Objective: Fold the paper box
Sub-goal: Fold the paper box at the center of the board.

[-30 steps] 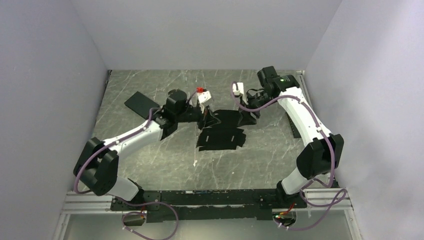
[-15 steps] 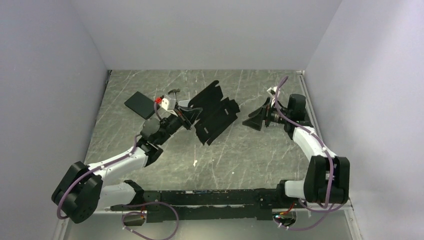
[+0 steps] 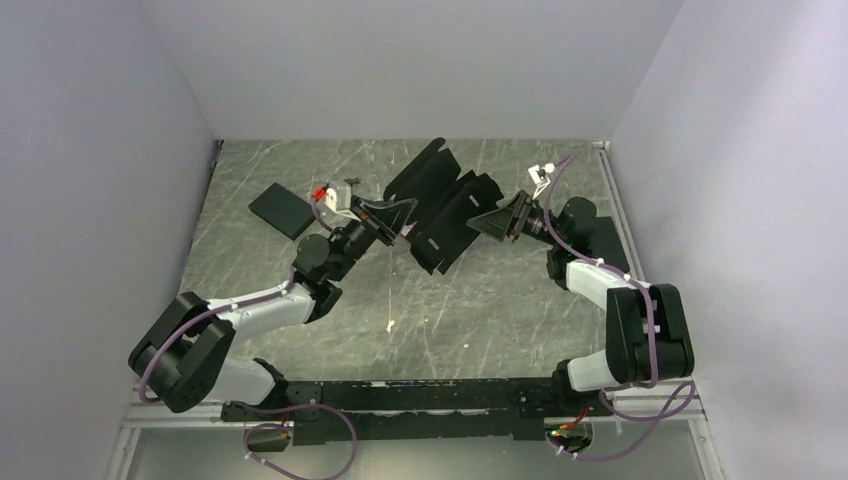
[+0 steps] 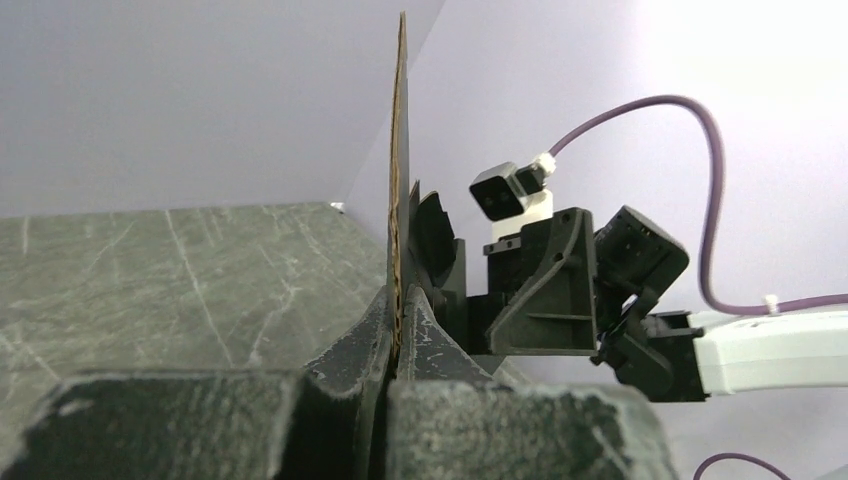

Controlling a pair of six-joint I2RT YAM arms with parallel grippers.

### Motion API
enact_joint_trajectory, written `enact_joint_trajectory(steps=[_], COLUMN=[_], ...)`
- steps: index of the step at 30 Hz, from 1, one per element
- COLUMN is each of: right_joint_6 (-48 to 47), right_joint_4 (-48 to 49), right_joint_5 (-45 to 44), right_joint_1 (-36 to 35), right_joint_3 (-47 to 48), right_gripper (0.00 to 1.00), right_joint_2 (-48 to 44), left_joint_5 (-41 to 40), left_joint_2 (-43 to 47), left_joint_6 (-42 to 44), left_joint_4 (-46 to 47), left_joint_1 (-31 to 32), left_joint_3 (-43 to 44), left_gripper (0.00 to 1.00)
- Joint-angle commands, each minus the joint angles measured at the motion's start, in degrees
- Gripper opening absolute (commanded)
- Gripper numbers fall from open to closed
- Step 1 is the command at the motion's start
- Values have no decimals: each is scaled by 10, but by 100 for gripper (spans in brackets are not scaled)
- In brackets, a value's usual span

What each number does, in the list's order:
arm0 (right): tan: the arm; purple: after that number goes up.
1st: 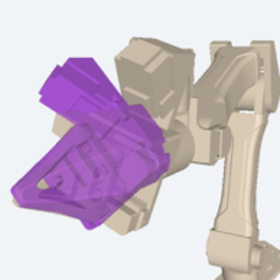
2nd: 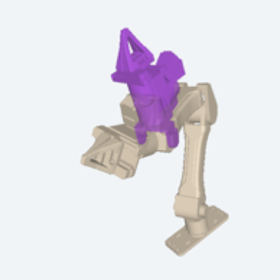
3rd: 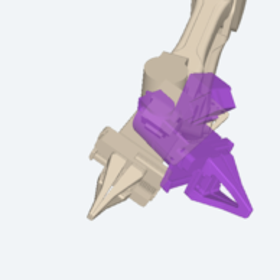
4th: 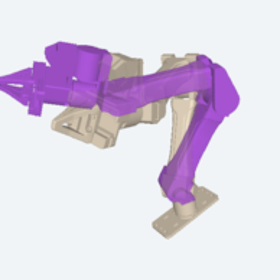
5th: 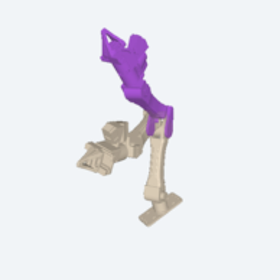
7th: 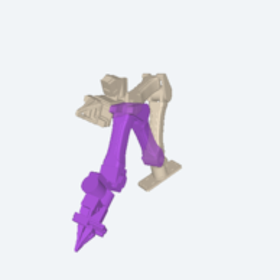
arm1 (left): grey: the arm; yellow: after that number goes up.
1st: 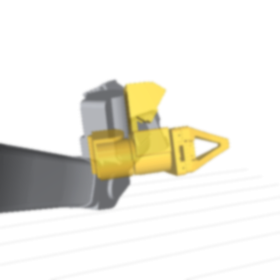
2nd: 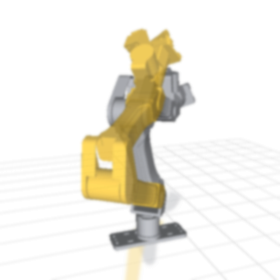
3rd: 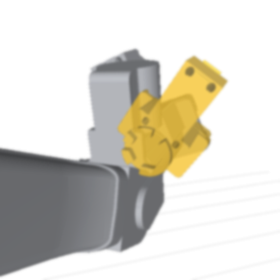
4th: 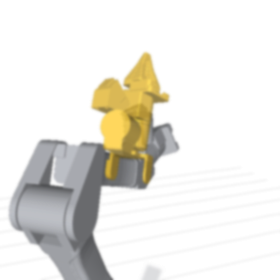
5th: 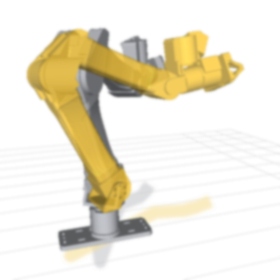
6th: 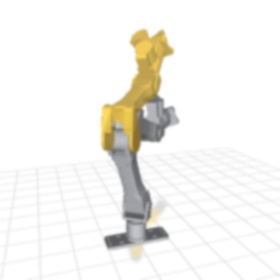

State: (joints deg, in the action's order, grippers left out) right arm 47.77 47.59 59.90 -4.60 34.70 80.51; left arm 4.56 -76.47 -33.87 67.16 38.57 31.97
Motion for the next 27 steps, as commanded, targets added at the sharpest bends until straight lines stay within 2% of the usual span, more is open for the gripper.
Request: enact_joint_trajectory(steps=[1, 3, 6, 10, 11, 13, 17, 19, 21, 23, 27], right_joint_6=[134, 153, 167, 151, 141, 115, 14, -47, -126, -183, -235], right_joint_4=[175, 209, 248, 250, 239, 219, 112, 50, -51, -126, -172], right_joint_5=[-26, -29, -30, -20, -16, -5, 41, 66, 83, 89, 122], right_joint_1=[2, 3, 9, 20, 24, 30, 35, 39, 40, 40, 39], right_joint_3=[-14, -22, -28, -25, -22, -17, 9, 29, 54, 72, 88], right_gripper=[93, 80, 52, 20, 12, 3, 0, 0, 0, 0, 0], right_joint_2=[13, 9, -4, -25, -30, -42, -63, -70, -77, -79, -77], left_joint_5=[-4, -5, -10, -20, -23, -27, -25, -11, 2, 37, 122], left_joint_2=[-11, -14, -17, -15, -13, -3, 47, 91, 143, 192, 210], left_joint_6=[-20, -21, -19, -18, -17, -11, 22, 48, 77, 117, 176], left_joint_4=[64, 63, 55, 27, 15, -13, -98, -175, -290, -378, -509], left_joint_1=[10, 12, 12, 12, 12, 12, 8, -5, -22, -49, -95], left_joint_3=[34, 35, 34, 30, 28, 26, 20, 23, 34, 53, 112], left_gripper=[0, 0, 0, 0, 3, 14, 60, 79, 93, 99, 99])
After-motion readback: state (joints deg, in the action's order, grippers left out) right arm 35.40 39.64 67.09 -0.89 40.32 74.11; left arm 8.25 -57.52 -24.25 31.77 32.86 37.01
